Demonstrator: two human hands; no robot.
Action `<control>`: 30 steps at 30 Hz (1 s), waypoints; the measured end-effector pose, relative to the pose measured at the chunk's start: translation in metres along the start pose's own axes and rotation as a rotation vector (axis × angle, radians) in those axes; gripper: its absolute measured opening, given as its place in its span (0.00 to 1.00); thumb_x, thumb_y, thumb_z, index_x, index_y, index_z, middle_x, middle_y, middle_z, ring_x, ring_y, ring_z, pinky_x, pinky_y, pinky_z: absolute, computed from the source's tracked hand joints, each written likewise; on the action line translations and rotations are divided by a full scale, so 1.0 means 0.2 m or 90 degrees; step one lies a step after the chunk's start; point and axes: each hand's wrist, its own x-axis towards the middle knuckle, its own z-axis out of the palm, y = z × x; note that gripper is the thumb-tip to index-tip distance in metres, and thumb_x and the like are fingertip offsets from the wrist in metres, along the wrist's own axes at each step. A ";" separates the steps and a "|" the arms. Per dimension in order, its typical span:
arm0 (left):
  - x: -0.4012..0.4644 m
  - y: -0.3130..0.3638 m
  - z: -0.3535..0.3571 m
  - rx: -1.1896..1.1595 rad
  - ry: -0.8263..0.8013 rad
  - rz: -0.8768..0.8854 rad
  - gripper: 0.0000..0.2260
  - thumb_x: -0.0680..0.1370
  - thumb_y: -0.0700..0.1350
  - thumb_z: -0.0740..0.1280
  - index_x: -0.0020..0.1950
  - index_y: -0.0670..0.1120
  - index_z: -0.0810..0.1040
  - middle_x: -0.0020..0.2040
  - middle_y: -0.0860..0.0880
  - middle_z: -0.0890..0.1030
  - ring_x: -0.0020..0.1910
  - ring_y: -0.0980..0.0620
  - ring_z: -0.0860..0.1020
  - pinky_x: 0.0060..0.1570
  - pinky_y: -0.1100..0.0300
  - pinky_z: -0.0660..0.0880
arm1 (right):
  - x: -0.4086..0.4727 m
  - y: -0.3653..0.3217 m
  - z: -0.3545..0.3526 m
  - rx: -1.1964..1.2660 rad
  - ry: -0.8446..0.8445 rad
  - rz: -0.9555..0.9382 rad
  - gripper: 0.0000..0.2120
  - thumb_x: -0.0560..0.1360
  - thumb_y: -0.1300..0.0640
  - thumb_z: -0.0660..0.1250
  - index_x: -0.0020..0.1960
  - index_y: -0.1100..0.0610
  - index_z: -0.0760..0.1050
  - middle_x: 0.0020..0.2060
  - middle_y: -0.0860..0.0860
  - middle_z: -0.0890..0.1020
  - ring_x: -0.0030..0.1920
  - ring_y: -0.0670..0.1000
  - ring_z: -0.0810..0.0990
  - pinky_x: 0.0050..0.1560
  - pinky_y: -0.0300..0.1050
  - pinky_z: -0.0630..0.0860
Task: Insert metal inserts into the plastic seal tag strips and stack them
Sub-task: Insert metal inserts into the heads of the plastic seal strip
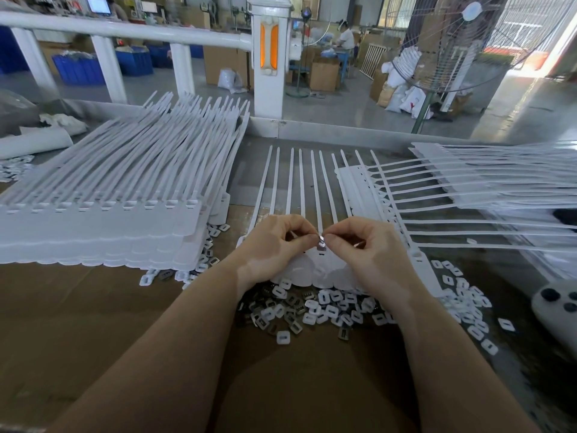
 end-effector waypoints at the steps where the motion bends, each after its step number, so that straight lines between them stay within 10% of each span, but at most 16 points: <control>1: 0.00 0.00 0.00 0.001 -0.001 0.003 0.04 0.77 0.45 0.66 0.45 0.47 0.80 0.37 0.56 0.77 0.35 0.66 0.72 0.38 0.76 0.66 | 0.00 0.00 0.00 0.000 -0.004 0.002 0.03 0.73 0.60 0.68 0.43 0.56 0.81 0.34 0.46 0.81 0.36 0.38 0.76 0.38 0.27 0.70; 7: 0.00 0.01 0.01 -0.020 0.016 -0.006 0.05 0.76 0.45 0.67 0.48 0.45 0.82 0.43 0.51 0.81 0.41 0.57 0.75 0.40 0.74 0.68 | 0.02 0.04 -0.01 -0.087 0.013 0.033 0.04 0.77 0.59 0.63 0.46 0.55 0.77 0.39 0.45 0.80 0.41 0.41 0.76 0.43 0.28 0.70; 12: 0.00 0.00 0.01 -0.005 0.037 -0.024 0.05 0.76 0.45 0.68 0.50 0.49 0.82 0.47 0.52 0.81 0.46 0.54 0.76 0.41 0.76 0.68 | 0.03 0.08 -0.01 -0.287 0.039 0.053 0.04 0.78 0.57 0.61 0.46 0.52 0.75 0.45 0.47 0.75 0.52 0.49 0.72 0.59 0.51 0.67; 30: 0.00 0.00 0.01 0.016 0.006 -0.022 0.06 0.76 0.44 0.67 0.51 0.49 0.81 0.45 0.53 0.80 0.46 0.54 0.77 0.42 0.75 0.70 | 0.03 0.10 0.01 -0.429 -0.001 0.063 0.08 0.79 0.53 0.59 0.52 0.51 0.76 0.50 0.45 0.71 0.57 0.48 0.68 0.57 0.46 0.59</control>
